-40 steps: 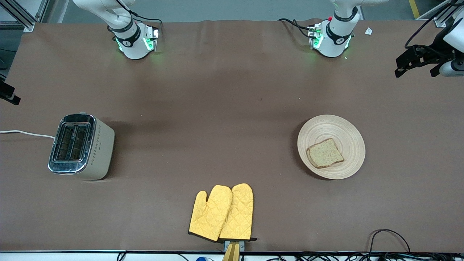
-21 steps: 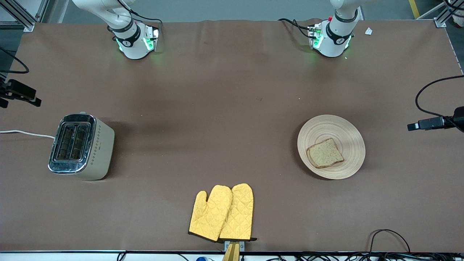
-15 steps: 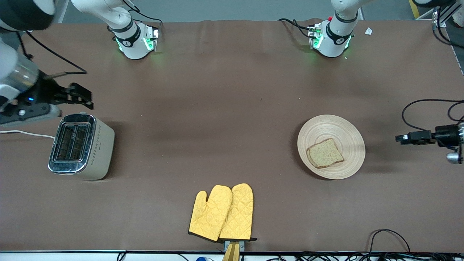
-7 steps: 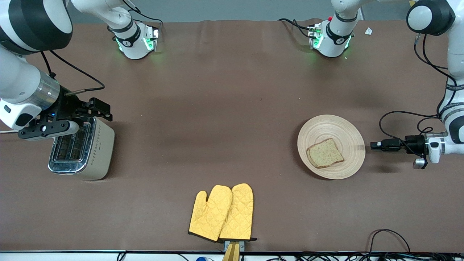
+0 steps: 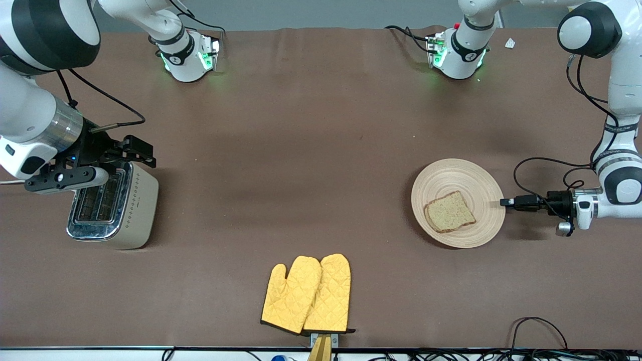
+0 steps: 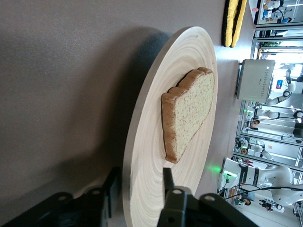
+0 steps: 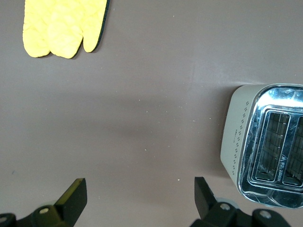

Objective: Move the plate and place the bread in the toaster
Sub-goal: 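Reach the left gripper to the plate rim while the right gripper nears the toaster, then close the left gripper on the wooden plate rim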

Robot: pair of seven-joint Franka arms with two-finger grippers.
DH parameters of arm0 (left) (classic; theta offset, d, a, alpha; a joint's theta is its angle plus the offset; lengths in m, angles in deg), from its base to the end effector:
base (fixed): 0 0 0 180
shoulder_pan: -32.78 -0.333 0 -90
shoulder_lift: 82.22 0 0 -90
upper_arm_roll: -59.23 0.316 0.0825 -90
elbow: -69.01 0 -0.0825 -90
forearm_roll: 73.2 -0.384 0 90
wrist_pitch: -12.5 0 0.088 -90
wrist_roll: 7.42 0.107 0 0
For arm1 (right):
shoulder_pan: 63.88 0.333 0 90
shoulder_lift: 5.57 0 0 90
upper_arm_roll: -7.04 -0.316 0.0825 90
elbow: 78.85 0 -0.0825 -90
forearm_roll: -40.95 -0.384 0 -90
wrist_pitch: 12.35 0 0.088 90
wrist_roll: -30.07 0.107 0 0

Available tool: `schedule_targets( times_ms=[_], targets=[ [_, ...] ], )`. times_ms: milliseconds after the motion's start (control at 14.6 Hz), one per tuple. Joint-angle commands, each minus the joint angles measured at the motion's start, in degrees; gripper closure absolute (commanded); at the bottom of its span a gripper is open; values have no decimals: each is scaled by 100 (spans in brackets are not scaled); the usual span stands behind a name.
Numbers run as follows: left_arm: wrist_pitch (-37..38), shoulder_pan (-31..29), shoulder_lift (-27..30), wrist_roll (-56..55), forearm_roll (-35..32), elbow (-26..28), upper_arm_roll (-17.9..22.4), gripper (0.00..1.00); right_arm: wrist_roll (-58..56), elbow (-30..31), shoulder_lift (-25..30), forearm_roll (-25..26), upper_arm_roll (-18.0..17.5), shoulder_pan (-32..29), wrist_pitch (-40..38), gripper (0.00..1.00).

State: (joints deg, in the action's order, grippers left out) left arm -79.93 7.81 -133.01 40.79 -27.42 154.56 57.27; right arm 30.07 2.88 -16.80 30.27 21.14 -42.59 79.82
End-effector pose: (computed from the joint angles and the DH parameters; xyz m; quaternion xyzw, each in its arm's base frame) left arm 0.6119 0.1824 0.1336 0.8635 -0.0277 -0.0656 0.4993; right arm 0.6061 0.1107 0.5854 -0.9957 -0.0608 0.0084 0.0689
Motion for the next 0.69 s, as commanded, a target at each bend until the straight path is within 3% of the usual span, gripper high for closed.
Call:
schedule_targets(
  times_ms=[0, 275, 412, 618],
  targets=[
    [-38, 97, -79, 40, 72, -100, 2, 76, 98, 19, 42, -189, 23, 24, 46, 0],
    [-39, 142, -18, -57, 72, -108, -59, 94, 97, 19, 33, -198, 23, 6, 72, 0],
    [14, 159, 52, -389, 72, -248, -409, 99, 97, 19, 33, -207, 23, 24, 125, 0],
    [-73, 168, 237, -1301, 89, -328, -1331, 99, 97, 19, 33, -207, 23, 24, 151, 0]
  ],
)
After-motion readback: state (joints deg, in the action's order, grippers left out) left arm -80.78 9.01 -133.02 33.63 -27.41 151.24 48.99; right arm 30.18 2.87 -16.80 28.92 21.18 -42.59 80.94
